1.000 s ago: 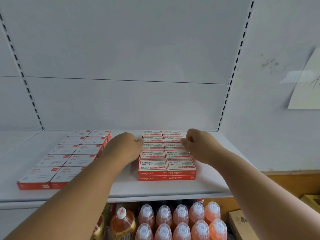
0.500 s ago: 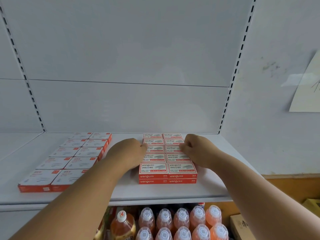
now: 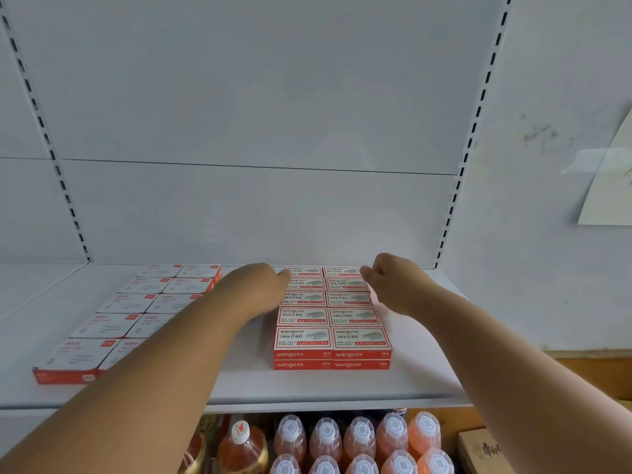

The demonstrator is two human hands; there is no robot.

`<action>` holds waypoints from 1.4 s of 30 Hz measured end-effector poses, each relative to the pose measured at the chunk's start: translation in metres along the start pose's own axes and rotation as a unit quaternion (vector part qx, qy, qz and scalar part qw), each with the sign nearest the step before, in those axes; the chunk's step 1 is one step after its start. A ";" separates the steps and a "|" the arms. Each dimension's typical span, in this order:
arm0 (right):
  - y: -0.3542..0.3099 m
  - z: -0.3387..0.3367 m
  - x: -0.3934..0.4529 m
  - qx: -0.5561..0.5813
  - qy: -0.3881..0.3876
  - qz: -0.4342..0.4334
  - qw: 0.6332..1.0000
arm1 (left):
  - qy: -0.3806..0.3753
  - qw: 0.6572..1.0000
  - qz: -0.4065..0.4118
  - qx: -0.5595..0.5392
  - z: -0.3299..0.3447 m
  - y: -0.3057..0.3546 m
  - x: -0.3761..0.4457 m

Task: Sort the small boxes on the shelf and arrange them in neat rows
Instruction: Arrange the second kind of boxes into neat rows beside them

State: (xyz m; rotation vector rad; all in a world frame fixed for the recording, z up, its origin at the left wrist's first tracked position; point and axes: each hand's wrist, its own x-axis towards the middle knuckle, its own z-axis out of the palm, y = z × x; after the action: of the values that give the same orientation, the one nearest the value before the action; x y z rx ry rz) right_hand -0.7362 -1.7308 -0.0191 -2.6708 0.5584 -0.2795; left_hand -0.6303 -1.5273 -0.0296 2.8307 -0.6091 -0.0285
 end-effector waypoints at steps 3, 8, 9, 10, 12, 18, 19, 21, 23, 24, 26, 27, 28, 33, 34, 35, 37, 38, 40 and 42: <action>-0.004 0.005 0.008 -0.019 -0.011 -0.009 1.000 | -0.023 1.000 0.008 -0.003 0.003 0.005 0.009; 0.000 0.015 0.010 0.000 0.000 -0.034 0.999 | -0.027 0.999 0.015 -0.011 0.013 0.001 0.017; 0.001 0.016 0.011 0.004 0.001 -0.036 0.999 | -0.026 0.999 0.016 -0.013 0.015 0.000 0.018; 0.002 0.016 0.012 0.010 0.001 -0.037 0.999 | -0.025 0.999 0.015 -0.016 0.016 -0.001 0.019; 0.004 0.018 0.014 0.019 0.004 -0.032 0.999 | -0.020 0.999 0.013 -0.025 0.017 -0.003 0.020; 0.005 0.020 0.018 0.033 0.000 -0.021 0.999 | -0.011 0.999 0.007 -0.043 0.019 -0.005 0.020; 0.006 0.020 0.018 0.048 -0.001 -0.016 0.999 | -0.008 0.999 0.004 -0.041 0.019 -0.005 0.020; 0.008 0.020 0.018 0.076 -0.006 -0.010 0.997 | -0.007 0.999 -0.004 -0.038 0.020 -0.005 0.019; 0.009 0.021 0.017 0.083 -0.012 -0.012 0.996 | -0.006 0.999 -0.002 -0.035 0.021 -0.004 0.019; 0.009 0.021 0.017 0.081 -0.012 -0.015 0.996 | -0.006 0.999 0.000 -0.033 0.021 -0.004 0.019; 0.009 0.021 0.016 0.078 -0.009 -0.019 0.997 | -0.006 0.999 0.000 -0.033 0.022 -0.004 0.020; 0.009 0.021 0.016 0.077 -0.009 -0.019 0.997 | -0.007 0.999 -0.001 -0.035 0.022 -0.004 0.019; 0.010 0.021 0.015 0.077 -0.010 -0.018 0.997 | -0.008 0.999 -0.003 -0.036 0.022 -0.004 0.019; 0.010 0.020 0.014 0.093 -0.008 -0.006 0.996 | -0.004 0.999 -0.005 -0.034 0.021 -0.003 0.016; 0.009 0.020 0.014 0.098 -0.001 0.000 0.995 | 0.001 0.999 -0.007 -0.034 0.021 -0.003 0.016; 0.008 0.021 0.013 0.096 0.011 0.005 0.995 | 0.012 0.999 -0.012 -0.036 0.021 -0.002 0.015; 0.007 0.022 0.014 0.096 0.044 0.013 0.994 | 0.058 0.996 -0.031 -0.053 0.020 -0.002 0.014; 0.007 0.022 0.015 0.110 0.058 0.018 0.992 | 0.083 0.993 -0.040 -0.073 0.019 -0.001 0.013; 0.009 0.022 0.015 0.149 0.066 0.026 0.986 | 0.112 0.984 -0.039 -0.133 0.016 0.000 0.012; 0.011 0.024 0.014 0.164 0.051 0.027 0.985 | 0.107 0.977 -0.020 -0.185 0.012 0.003 0.008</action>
State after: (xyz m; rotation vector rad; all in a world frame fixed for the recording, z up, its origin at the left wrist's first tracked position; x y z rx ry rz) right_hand -0.7210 -1.7376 -0.0439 -2.3307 0.5613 -0.4518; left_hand -0.6248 -1.5363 -0.0405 2.4433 -0.4457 0.1390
